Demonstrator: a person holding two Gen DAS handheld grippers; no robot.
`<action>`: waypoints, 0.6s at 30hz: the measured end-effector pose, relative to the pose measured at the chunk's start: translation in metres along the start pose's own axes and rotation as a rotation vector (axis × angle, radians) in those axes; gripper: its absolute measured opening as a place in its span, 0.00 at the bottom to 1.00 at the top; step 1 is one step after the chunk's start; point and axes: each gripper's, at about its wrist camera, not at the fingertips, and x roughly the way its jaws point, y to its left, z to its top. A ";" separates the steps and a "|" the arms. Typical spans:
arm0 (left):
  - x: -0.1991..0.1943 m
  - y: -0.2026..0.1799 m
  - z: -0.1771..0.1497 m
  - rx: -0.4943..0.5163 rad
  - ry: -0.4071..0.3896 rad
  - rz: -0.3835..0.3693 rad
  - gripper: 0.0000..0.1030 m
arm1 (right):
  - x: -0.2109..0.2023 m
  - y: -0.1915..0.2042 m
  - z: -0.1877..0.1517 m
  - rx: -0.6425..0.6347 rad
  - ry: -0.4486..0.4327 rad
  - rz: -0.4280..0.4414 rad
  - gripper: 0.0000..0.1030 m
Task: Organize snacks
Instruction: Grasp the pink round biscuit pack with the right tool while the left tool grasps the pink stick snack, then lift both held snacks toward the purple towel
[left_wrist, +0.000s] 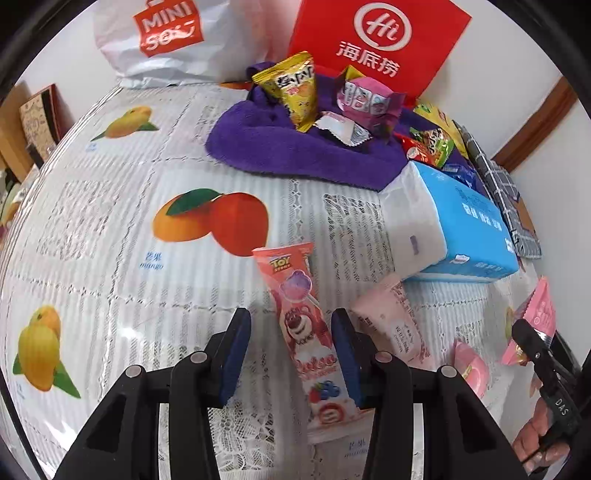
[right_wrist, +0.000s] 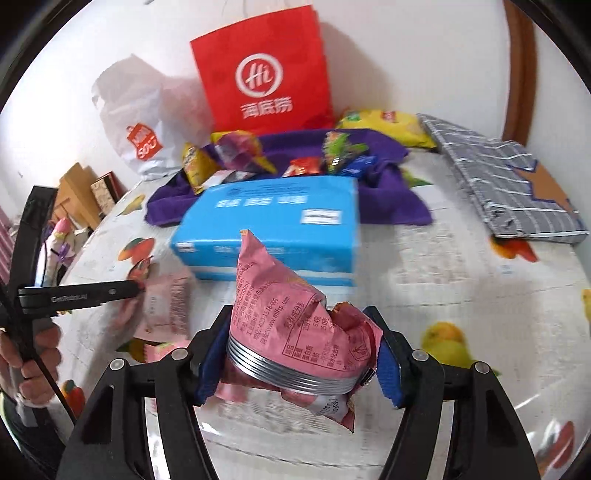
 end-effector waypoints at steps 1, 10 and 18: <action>0.001 -0.001 0.000 0.005 0.002 0.004 0.47 | 0.000 -0.003 -0.001 0.001 -0.004 0.000 0.66; 0.004 -0.021 -0.013 0.129 -0.097 0.161 0.21 | 0.013 -0.013 -0.002 -0.043 0.012 -0.030 0.66; 0.005 -0.023 -0.026 0.150 -0.224 0.186 0.24 | 0.031 -0.001 -0.015 -0.121 0.018 -0.047 0.66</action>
